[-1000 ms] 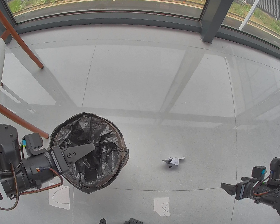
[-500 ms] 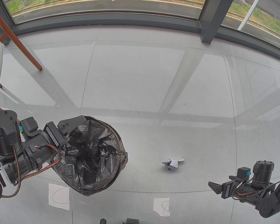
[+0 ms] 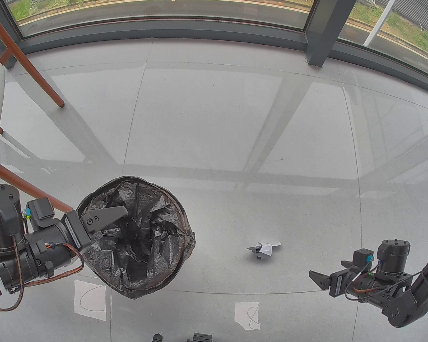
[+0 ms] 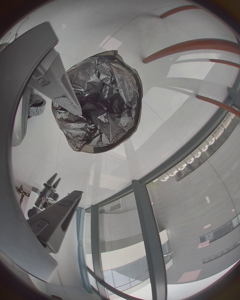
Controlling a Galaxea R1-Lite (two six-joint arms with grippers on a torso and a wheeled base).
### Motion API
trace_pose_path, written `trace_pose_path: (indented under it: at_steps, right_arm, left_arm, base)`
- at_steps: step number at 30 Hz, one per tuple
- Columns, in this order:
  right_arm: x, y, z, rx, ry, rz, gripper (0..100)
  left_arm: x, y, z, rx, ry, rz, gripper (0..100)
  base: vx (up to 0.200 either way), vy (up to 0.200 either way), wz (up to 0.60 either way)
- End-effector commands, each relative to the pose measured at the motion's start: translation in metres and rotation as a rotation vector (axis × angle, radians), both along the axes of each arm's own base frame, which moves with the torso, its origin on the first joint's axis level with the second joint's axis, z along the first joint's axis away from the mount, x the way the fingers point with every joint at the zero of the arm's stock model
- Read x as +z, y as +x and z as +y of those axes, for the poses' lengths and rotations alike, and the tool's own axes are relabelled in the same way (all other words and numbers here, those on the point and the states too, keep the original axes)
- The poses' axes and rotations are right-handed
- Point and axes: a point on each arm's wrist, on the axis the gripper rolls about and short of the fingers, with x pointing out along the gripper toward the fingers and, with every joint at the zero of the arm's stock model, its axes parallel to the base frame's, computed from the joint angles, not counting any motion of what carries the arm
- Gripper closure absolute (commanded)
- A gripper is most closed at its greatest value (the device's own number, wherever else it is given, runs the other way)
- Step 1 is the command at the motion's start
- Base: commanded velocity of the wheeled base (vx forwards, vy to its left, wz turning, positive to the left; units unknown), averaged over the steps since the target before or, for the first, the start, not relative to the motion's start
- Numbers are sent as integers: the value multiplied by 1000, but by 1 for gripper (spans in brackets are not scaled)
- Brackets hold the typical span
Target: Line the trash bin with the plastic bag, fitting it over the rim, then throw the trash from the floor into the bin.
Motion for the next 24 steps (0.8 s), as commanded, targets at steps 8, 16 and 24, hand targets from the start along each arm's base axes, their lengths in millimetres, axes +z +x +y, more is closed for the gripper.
trace_pose_path:
  at_steps: [8,16,24]
  right_arm:
    - [34,7,55,200,51,-146,0]
    - [16,26,70,222,44,-131,0]
    - [0,28,77,234,32,-91,0]
  left_arm:
    - [-3,-5,2,-36,55,-13,0]
    - [-4,-3,6,-16,56,-7,0]
    - [-9,-7,8,-27,54,23,0]
  base:
    - [0,0,0]
    - [0,0,0]
    - [0,0,0]
